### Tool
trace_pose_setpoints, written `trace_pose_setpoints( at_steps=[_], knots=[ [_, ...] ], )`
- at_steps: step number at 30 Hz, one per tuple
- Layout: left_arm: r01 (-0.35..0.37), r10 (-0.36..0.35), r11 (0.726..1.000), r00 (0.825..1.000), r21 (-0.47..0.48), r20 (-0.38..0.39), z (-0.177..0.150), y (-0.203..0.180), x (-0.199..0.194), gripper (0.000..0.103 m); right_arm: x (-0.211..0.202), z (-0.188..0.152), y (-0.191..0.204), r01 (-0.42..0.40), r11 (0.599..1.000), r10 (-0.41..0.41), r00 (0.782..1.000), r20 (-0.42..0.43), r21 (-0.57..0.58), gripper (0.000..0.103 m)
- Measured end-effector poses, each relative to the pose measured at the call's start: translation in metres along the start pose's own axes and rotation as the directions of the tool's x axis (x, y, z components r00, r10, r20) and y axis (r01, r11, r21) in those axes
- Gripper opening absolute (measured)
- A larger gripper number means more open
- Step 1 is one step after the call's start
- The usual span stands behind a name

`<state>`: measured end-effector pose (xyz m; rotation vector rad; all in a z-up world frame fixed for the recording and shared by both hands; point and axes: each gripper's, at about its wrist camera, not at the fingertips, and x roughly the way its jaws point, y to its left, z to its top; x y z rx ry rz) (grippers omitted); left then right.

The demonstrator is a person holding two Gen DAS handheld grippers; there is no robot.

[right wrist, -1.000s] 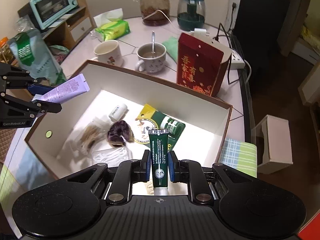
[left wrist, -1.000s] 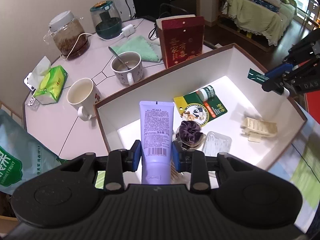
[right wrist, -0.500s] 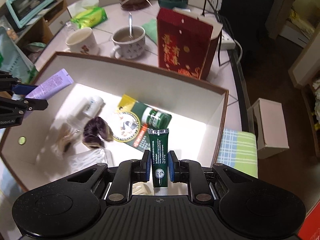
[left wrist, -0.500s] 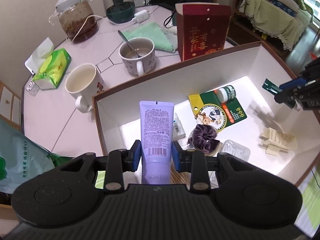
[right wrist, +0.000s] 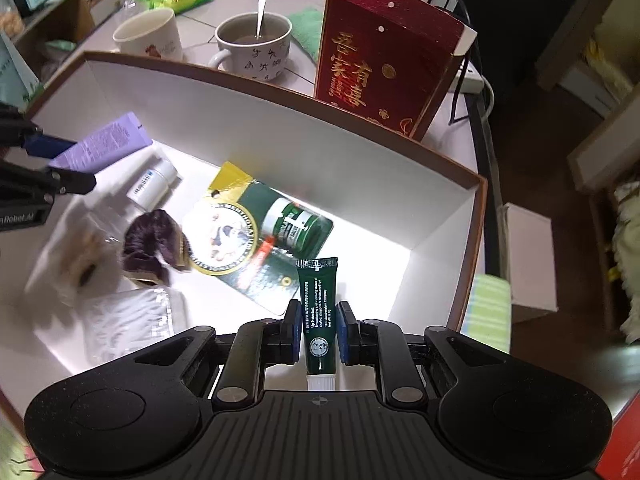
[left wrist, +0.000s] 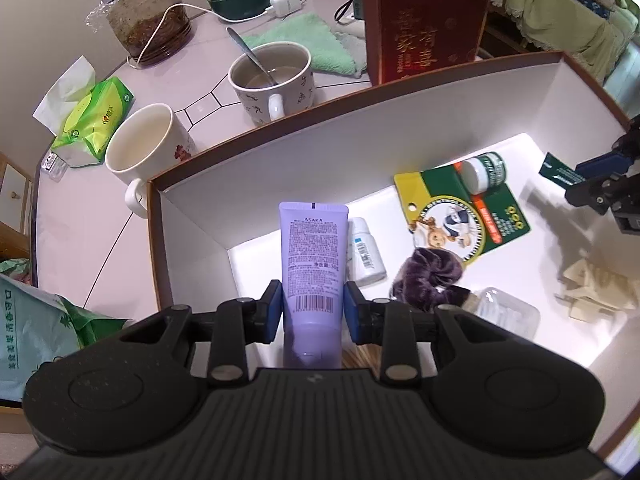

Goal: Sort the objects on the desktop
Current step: 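Open both tools to drop the lavender and green tubes into the box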

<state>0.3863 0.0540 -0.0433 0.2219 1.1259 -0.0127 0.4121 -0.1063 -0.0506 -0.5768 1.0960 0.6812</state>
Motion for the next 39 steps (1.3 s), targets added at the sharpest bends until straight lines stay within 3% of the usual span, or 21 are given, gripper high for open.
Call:
trace_pose_setpoints(
  at_steps=[15,22,37,39],
  knots=[
    [-0.056,0.055,0.998,0.998,-0.014,-0.042,-0.001,-0.002,0.035,0.030,0.025,0.006,0.000,0.005,1.000,-0.005,1.000,-0.017,-0.024,0.016],
    [-0.051,0.051,0.998,0.999,-0.020,-0.010,-0.001,-0.004,0.025,0.042,0.026,0.006,0.001,0.013,0.999,-0.013,1.000,-0.011,-0.030,0.016],
    [-0.036,0.037,0.999,0.999,-0.034,0.023,-0.007,-0.008,0.002,0.047,0.015,-0.001,0.000,-0.013,0.999,0.013,1.000,-0.002,-0.031,0.017],
    [-0.039,0.040,0.999,0.999,-0.034,0.028,-0.008,-0.010,-0.002,0.056,0.012,-0.005,0.001,-0.022,0.999,0.022,1.000,-0.001,-0.030,0.017]
  ],
)
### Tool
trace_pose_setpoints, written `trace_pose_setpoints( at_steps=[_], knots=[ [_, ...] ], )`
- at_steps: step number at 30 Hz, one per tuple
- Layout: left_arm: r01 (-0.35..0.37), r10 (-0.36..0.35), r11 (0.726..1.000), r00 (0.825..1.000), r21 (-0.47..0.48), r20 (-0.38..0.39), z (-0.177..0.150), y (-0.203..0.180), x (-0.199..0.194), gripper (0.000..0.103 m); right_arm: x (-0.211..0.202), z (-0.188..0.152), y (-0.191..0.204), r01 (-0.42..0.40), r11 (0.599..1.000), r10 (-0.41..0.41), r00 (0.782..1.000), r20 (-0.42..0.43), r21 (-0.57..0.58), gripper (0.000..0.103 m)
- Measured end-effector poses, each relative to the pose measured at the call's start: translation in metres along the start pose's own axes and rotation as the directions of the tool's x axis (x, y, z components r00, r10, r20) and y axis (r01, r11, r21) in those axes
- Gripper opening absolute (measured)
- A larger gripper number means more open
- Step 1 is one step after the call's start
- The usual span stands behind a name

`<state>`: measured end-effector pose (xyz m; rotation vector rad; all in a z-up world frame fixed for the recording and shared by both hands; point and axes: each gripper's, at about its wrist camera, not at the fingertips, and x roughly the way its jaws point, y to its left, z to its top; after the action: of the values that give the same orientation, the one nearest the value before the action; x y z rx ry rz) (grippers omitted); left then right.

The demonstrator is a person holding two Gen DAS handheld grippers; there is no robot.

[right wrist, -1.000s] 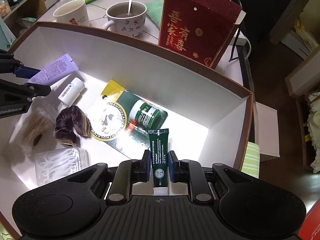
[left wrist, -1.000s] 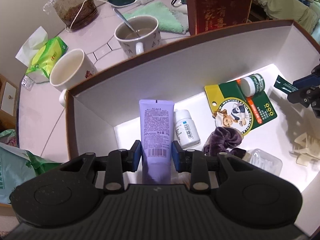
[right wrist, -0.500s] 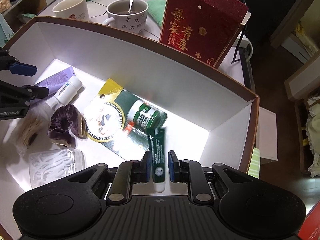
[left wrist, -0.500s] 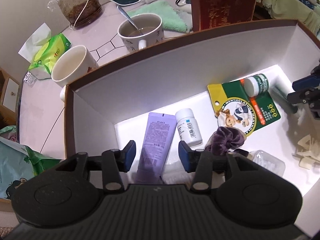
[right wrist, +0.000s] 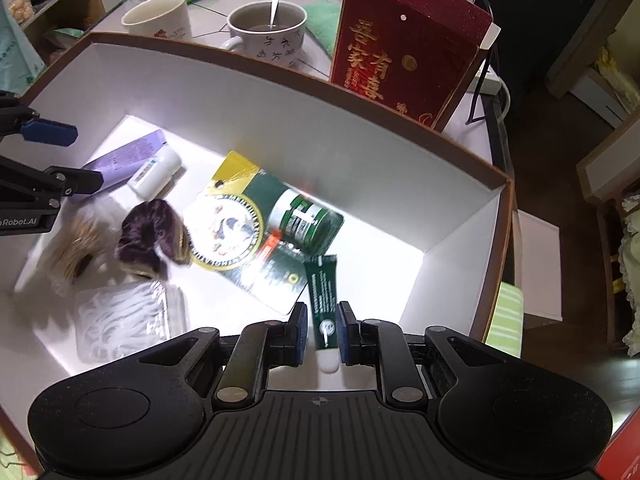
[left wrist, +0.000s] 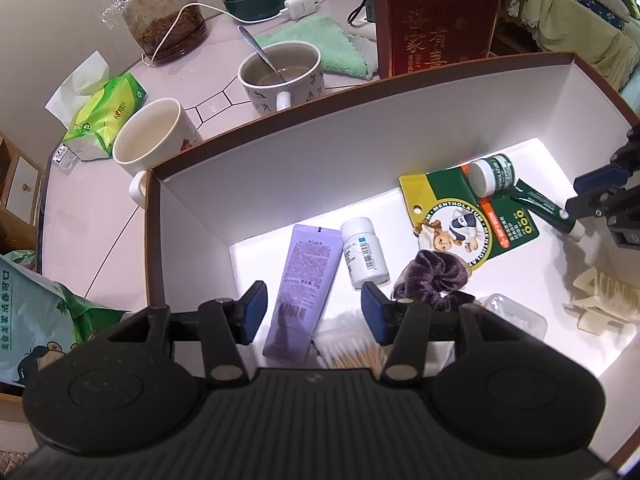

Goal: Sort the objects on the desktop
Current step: 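Open both tools to drop the lavender and green tubes into the box, then withdraw both tools from the box toward the blue tube and pink clip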

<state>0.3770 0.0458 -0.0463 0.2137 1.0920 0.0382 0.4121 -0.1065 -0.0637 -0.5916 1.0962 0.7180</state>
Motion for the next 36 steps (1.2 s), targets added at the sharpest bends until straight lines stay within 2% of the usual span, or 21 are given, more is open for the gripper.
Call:
trace_pose_setpoints(
  at_steps=[2,10,11,14,15,17,21,27,28,29,30,36],
  knots=[
    [-0.007,0.007,1.000,1.000,0.002,0.010,-0.001,-0.001,-0.005,0.062,-0.002,-0.004,0.002,-0.006,1.000,0.006,1.000,-0.003,-0.004,0.017],
    [-0.013,0.013,1.000,0.999,0.003,0.031,-0.006,-0.002,-0.023,0.067,-0.013,-0.018,0.008,-0.041,0.999,0.041,0.999,-0.013,0.006,0.017],
    [-0.013,0.012,1.000,0.999,0.003,0.033,-0.007,-0.002,-0.025,0.067,-0.016,-0.020,0.008,-0.048,0.999,0.048,0.999,-0.010,0.008,0.023],
    [-0.011,0.011,1.000,0.999,0.001,0.040,-0.011,-0.003,-0.033,0.068,-0.027,-0.022,0.012,-0.110,0.994,0.110,0.994,0.022,0.017,0.053],
    [-0.011,0.011,1.000,0.999,0.002,0.042,-0.012,-0.003,-0.036,0.068,-0.031,-0.022,0.015,-0.107,0.994,0.107,0.994,0.033,0.019,0.061],
    [-0.015,0.015,1.000,0.999,0.004,0.049,-0.014,-0.003,-0.042,0.069,-0.039,-0.022,0.020,-0.093,0.996,0.092,0.994,0.053,0.014,0.070],
    [-0.029,0.028,0.999,0.997,0.014,0.067,-0.020,-0.005,-0.056,0.085,-0.052,-0.023,0.022,-0.095,0.995,0.092,0.993,0.072,0.031,0.070],
    [-0.034,0.031,0.999,0.996,0.029,0.087,-0.031,-0.008,-0.079,0.088,-0.070,-0.034,0.017,-0.087,0.994,0.079,0.991,0.104,0.070,0.071],
    [-0.034,0.031,0.999,0.995,0.030,0.091,-0.033,-0.009,-0.083,0.088,-0.074,-0.036,0.016,-0.087,0.993,0.078,0.991,0.112,0.080,0.074],
    [-0.035,0.032,0.999,0.995,0.032,0.093,-0.035,-0.010,-0.086,0.089,-0.078,-0.040,0.016,-0.085,0.992,0.073,0.990,0.124,0.091,0.087],
    [-0.036,0.033,0.999,0.995,0.033,0.095,-0.038,-0.011,-0.090,0.089,-0.083,-0.043,0.016,-0.079,0.992,0.064,0.988,0.144,0.098,0.093],
    [-0.043,0.038,0.998,0.992,0.042,0.122,-0.055,-0.016,-0.116,0.091,-0.110,-0.063,0.018,-0.082,0.987,0.054,0.979,0.199,0.139,0.093]
  ],
)
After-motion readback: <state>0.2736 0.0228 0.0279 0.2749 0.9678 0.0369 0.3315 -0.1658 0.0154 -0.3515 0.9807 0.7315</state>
